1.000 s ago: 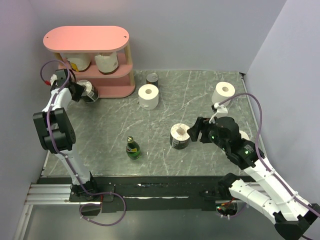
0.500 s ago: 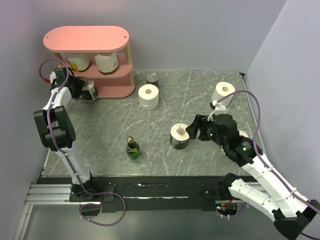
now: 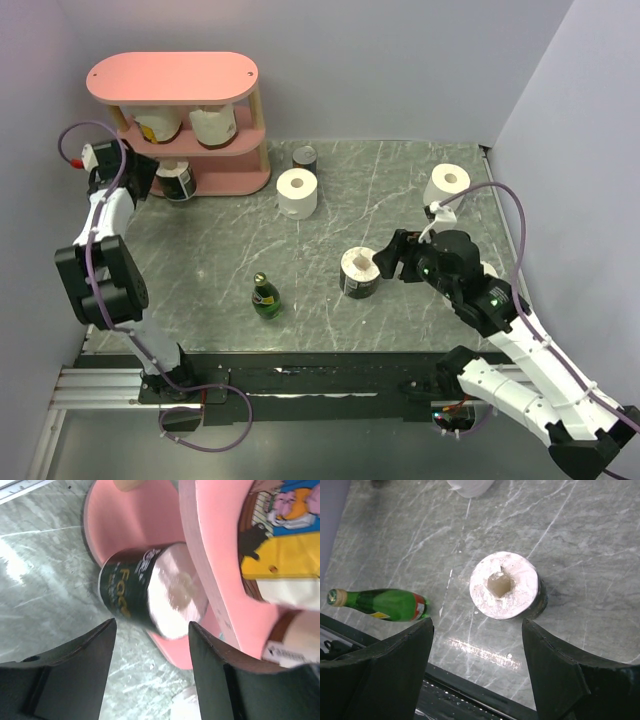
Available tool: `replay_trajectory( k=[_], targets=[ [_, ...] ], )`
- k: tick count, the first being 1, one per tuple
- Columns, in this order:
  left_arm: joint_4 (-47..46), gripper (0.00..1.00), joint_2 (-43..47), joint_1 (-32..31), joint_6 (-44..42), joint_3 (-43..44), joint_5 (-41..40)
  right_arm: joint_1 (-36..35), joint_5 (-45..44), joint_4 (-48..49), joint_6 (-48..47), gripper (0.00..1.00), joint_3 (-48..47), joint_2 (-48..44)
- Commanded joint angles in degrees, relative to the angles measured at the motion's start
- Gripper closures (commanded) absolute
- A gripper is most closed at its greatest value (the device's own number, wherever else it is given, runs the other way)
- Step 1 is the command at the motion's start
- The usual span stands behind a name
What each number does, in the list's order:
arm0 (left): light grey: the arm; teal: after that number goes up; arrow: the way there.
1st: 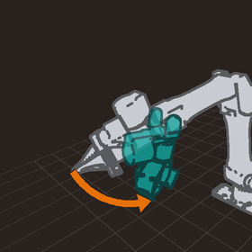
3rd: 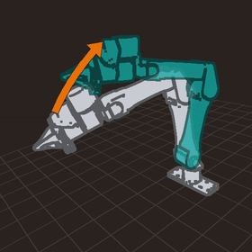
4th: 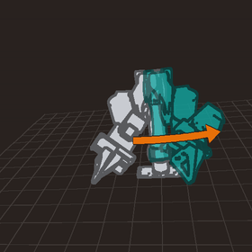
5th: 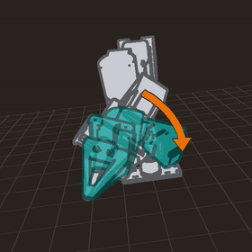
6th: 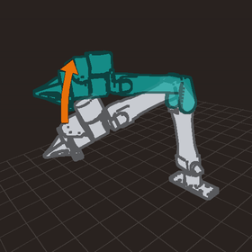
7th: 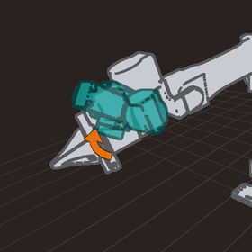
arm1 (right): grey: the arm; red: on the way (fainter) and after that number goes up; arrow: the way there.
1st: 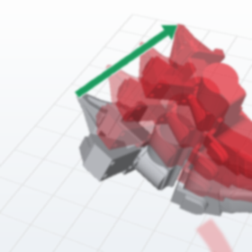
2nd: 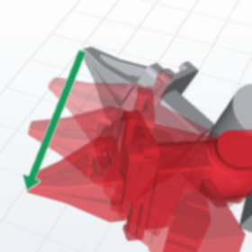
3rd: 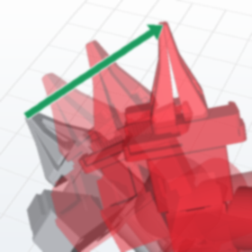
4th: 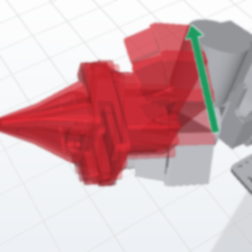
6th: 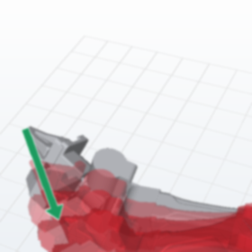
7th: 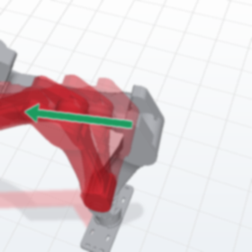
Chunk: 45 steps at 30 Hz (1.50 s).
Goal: Place and organize the paper towels onto the shelf
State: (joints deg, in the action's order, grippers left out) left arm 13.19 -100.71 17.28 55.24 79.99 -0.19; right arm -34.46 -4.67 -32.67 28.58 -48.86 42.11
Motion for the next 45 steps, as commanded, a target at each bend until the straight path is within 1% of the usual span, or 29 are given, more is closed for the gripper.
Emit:
replay_trajectory(
  k=[1, 3, 4, 6, 7, 9, 10, 12, 13, 14, 17, 20, 26, 27, 31, 45],
  targets=[
    [-3.5, 0.35, 5.0, 1.0, 0.3, -4.0, 1.9, 0.3, 1.2, 1.2, 1.0, 0.21, -1.6, -2.5],
    [-2.9, 0.42, 5.2, 1.2, 0.5, -4.7, 2.0, 0.2, 1.9, 1.1, 1.2, 0.21, -1.2, -3.0],
    [-3.3, 0.49, 5.3, 1.2, 0.7, -6.1, 2.2, 0.2, 2.0, 1.0, 1.3, 0.21, -1.1, -3.2],
    [-5.4, 0.56, 5.4, 1.2, 1.5, -8.0, 2.7, 0.3, 2.4, 1.0, 1.4, 0.21, -0.9, -3.9],
    [-6.1, 0.62, 5.3, 1.2, 2.0, -9.7, 3.1, 0.2, 2.5, 1.0, 1.5, 0.21, -0.9, -4.0],
    [-7.6, 0.70, 4.7, 1.2, 3.0, -11.1, 3.9, 0.2, 2.8, 1.0, 1.3, 0.21, -0.8, -4.7],
    [-8.5, 0.76, 4.4, 1.2, 3.3, -11.6, 4.7, 0.2, 2.8, 1.1, 1.2, 0.21, -0.8, -4.8],
    [-8.7, 0.81, 2.6, 1.2, 4.4, -11.6, 5.4, 0.2, 2.8, 1.0, 1.0, 0.21, -1.0, -5.1],
    [-8.4, 0.85, 2.0, 1.2, 4.9, -11.3, 5.8, 0.2, 2.6, 1.1, 1.0, 0.21, -1.0, -5.1],
    [-8.4, 0.86, 1.4, 1.2, 5.5, -11.0, 6.1, 0.3, 2.6, 1.2, 0.9, 0.21, -1.0, -5.2],
    [-10.7, 0.88, -0.4, 1.2, 6.7, -10.9, 7.5, 0.2, 2.5, 1.6, 0.7, 0.21, -0.8, -5.1],
    [-12.4, 0.87, -1.9, 1.2, 7.5, -10.4, 8.3, 0.2, 2.6, 2.2, 0.5, 0.20, -0.9, -4.6],
    [-13.6, 0.87, -5.1, 1.1, 9.5, -8.4, 8.8, 0.2, 2.4, 3.4, -0.2, 0.20, -1.9, -2.5],
    [-15.8, 0.87, -5.2, 1.1, 9.9, -8.6, 8.8, 0.2, 2.3, 3.6, -0.3, 0.20, -1.9, -2.2],
    [-19.2, 0.86, -5.6, 1.1, 11.3, -9.1, 8.4, 0.3, 2.3, 4.2, -0.8, 0.20, -2.2, -1.1],
    [-25.4, 0.84, -11.4, 0.9, 15.3, -4.1, 6.9, 0.2, 2.8, 5.9, -1.1, 0.20, -2.1, 1.9]
  ],
)
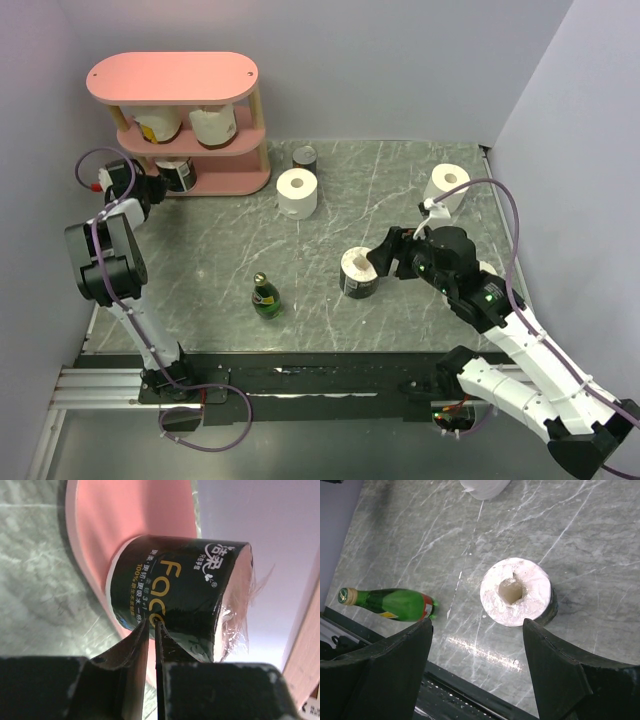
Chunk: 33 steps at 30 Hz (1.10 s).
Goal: Place and organize the paper towels onto the shelf
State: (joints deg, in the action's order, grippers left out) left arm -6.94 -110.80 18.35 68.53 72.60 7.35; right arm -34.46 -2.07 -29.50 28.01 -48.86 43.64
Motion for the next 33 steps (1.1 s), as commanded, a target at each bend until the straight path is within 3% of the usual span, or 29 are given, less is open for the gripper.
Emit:
replay_trajectory(
  k=[1, 11, 18, 21, 25, 30, 33],
  targets=[
    [-5.1, 0.84, -1.7, -0.2, 2.1, 3.7, -0.6, 0.2, 0.2, 2.7, -0.6, 0.20, -2.1, 0.6],
    [-5.9, 0.85, -2.9, -2.0, 2.5, 4.3, -1.8, 0.3, 0.6, 2.7, 0.4, 0.20, -1.8, -0.2],
    [4.8, 0.82, 5.8, -2.2, 1.2, -0.8, -8.8, 0.3, 0.9, 2.7, 2.3, 0.20, -0.9, 0.4],
    [9.3, 0.75, 11.9, -2.4, 1.3, -5.2, -12.4, 0.2, 0.3, 2.7, 2.9, 0.20, -0.1, 1.0],
    [10.9, 0.48, 18.1, -2.9, -2.7, -9.2, -11.9, 0.3, -1.9, 1.0, 2.8, 0.20, -0.5, 2.7],
    [21.1, 0.27, 19.2, -8.2, -15.0, -3.4, -8.8, 0.3, -4.3, -1.6, 1.4, 0.20, -0.9, 1.9],
    [27.1, 0.25, 19.0, -15.0, -23.6, 1.2, -10.2, 0.4, -5.8, -2.5, 0.7, 0.20, -0.7, 0.0]
  ],
)
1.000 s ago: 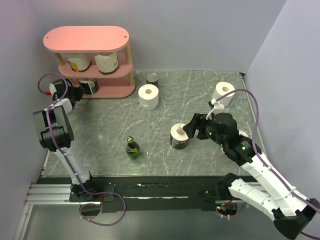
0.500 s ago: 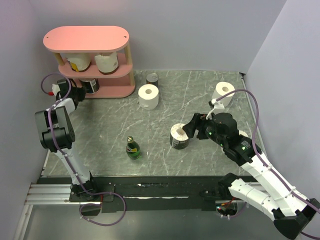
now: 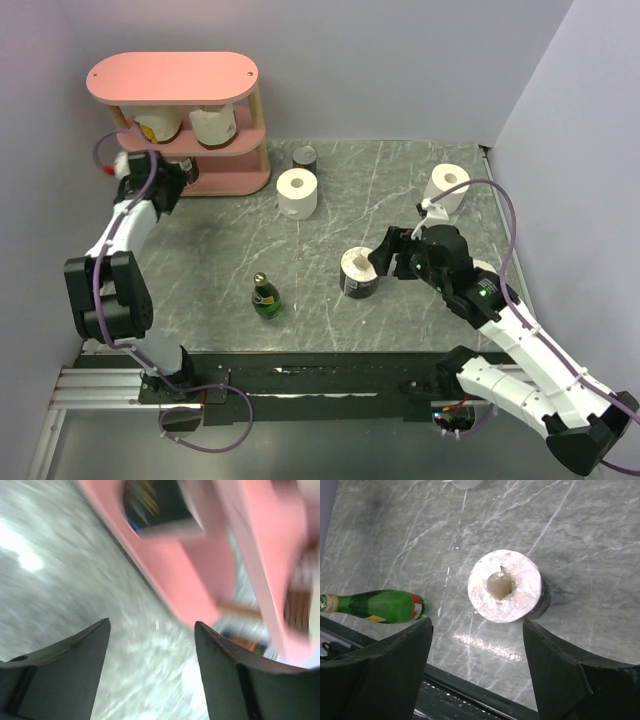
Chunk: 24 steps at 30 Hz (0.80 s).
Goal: Place and organize the paper towels onto the shelf
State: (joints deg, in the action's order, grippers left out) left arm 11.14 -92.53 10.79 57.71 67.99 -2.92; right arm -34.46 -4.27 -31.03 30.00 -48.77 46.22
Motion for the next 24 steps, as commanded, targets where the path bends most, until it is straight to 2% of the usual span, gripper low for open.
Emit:
replay_trajectory(
  k=[1, 3, 4, 6, 7, 13, 16, 19, 24],
  targets=[
    [9.5, 0.25, 1.3, -11.4, -15.9, 6.5, 0.3, 0.3, -3.6, -1.2, -1.4, 0.20, -0.8, -3.1],
    [9.6, 0.25, 2.0, -16.1, -19.0, 7.9, 1.2, 0.3, -2.9, -2.0, -2.7, 0.20, -1.0, -4.7],
    [11.1, 0.24, 2.2, -20.9, -20.8, 8.8, 0.5, 0.4, -2.8, -2.3, -3.2, 0.20, -1.1, -5.3],
    [12.8, 0.24, 1.9, -25.5, -23.0, 12.2, 0.6, 0.3, -2.9, -3.6, -3.8, 0.20, -1.3, -6.9],
    [14.3, 0.24, 1.2, -29.9, -23.3, 13.4, 0.8, 0.3, -3.0, -4.0, -4.2, 0.20, -1.7, -7.5],
    [13.7, 0.23, -2.4, -43.7, -23.7, 17.9, 6.2, 0.3, -3.5, -6.1, -5.2, 0.19, -1.9, -13.2],
    [13.5, 0.21, -5.1, -49.4, -24.3, 18.8, 5.5, 0.3, -4.1, -7.1, -5.5, 0.19, -1.9, -15.1],
    [15.6, 0.21, -8.3, -52.9, -24.7, 21.2, 4.0, 0.3, -4.8, -8.2, -5.6, 0.19, -1.9, -16.2],
    [15.1, 0.21, -10.1, -55.0, -24.8, 20.9, 6.9, 0.3, -5.0, -8.3, -6.1, 0.18, -1.6, -18.2]
  ],
)
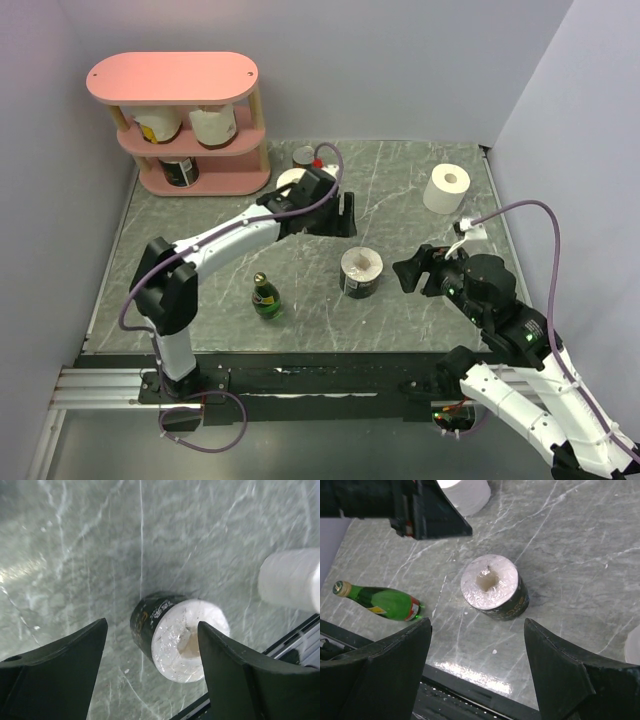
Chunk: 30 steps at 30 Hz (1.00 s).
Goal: Place and organize the paper towels onto the shelf
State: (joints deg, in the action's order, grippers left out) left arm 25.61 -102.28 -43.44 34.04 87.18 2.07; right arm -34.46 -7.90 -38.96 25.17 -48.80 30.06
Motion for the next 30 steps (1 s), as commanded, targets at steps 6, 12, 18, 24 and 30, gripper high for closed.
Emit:
replay_trajectory(
  k=[6, 12, 18, 24, 30],
  targets=[
    [2.3, 0.20, -1.8, -2.4, -2.7, 0.8, 1.8, 0.4, -1.3, -0.2, -1.3, 0.18, -0.4, -3.3],
    [2.4, 0.22, -3.1, -3.0, -3.5, 0.8, 5.2, 0.4, -1.3, 0.2, -1.4, 0.18, -0.3, -3.5],
    [2.5, 0.23, -3.9, -3.2, -3.7, -0.1, 5.8, 0.3, -1.3, 0.2, -1.4, 0.18, -0.3, -3.4],
    [2.1, 0.24, -5.4, -3.6, -3.8, -0.3, 6.8, 0.3, -1.3, 0.4, -1.3, 0.18, 0.2, -4.0],
    [3.0, 0.26, -7.0, -4.1, -4.3, 0.8, 6.9, 0.3, -1.4, 0.5, -1.5, 0.18, 0.1, -4.0]
  ],
)
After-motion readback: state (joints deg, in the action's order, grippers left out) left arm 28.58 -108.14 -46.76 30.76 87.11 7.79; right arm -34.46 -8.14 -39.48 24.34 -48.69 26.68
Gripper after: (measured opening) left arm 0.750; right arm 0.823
